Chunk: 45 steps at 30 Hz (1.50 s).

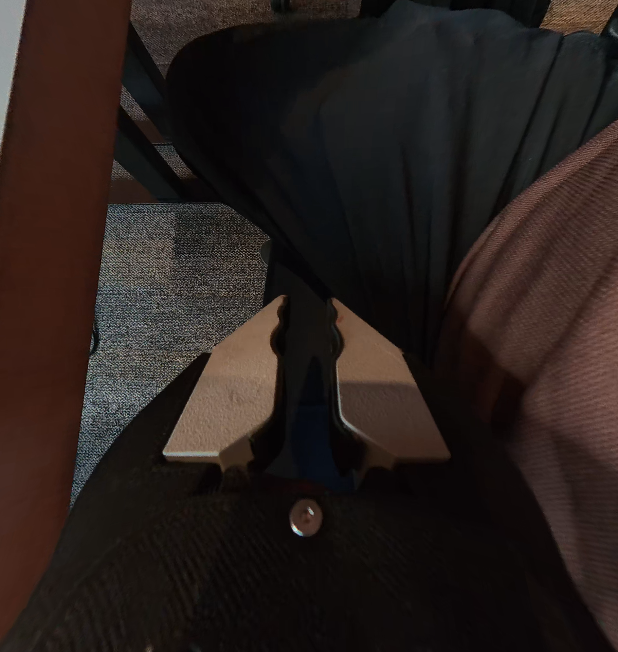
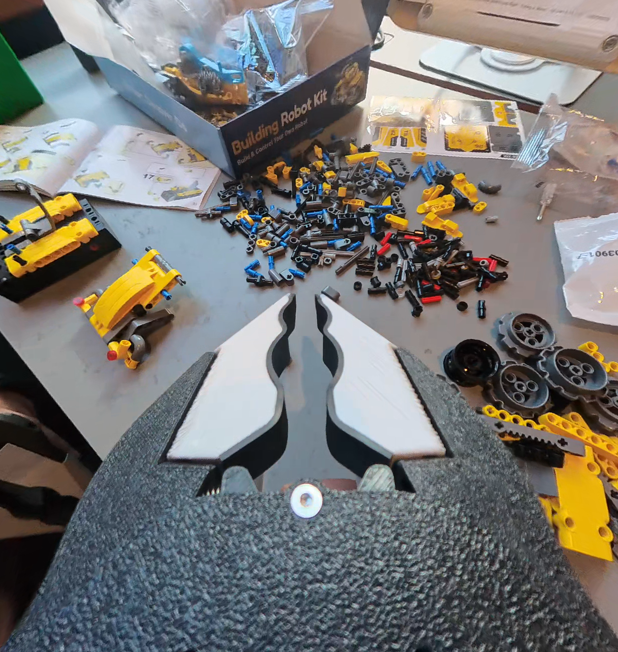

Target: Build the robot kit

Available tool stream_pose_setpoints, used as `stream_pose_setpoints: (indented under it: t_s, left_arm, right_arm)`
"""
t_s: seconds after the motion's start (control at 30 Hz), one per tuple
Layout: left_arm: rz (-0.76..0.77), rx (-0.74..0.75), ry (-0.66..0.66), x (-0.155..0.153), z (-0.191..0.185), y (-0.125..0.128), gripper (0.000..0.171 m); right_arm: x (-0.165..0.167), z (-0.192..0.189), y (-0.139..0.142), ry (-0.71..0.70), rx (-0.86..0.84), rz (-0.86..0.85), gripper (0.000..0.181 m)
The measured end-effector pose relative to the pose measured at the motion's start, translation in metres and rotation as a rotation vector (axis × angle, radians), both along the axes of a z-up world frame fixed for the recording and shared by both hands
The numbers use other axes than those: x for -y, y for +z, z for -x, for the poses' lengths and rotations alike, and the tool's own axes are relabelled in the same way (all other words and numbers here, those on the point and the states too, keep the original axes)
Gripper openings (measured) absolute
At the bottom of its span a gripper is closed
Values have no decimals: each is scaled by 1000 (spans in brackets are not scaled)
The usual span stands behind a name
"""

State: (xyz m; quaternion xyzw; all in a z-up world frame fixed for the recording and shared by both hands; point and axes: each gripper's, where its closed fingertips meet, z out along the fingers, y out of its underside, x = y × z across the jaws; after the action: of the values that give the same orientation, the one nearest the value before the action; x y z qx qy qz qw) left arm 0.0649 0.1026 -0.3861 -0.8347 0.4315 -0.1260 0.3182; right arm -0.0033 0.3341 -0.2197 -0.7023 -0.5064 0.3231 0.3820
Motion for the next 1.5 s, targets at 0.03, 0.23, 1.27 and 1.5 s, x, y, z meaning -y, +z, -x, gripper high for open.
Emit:
stream_pose_setpoints:
  t_s: [0.03,0.23,1.27,1.5]
  left_arm:
    - [-3,-2,-2,0,0,0,18]
    - [-11,-11,-12,2,-2,0,18]
    - [12,-24,-4,-1,1,-8,19]
    - [14,-8,1,-1,2,-5,19]
  right_arm:
    - [0,-1,-2,-7,5,9,8]
    - [-5,-1,7,-68,-53,-13,5]
    - [-29,14,-37,-63,164,27,12]
    - [-55,16,-23,-111,176,-23,10]
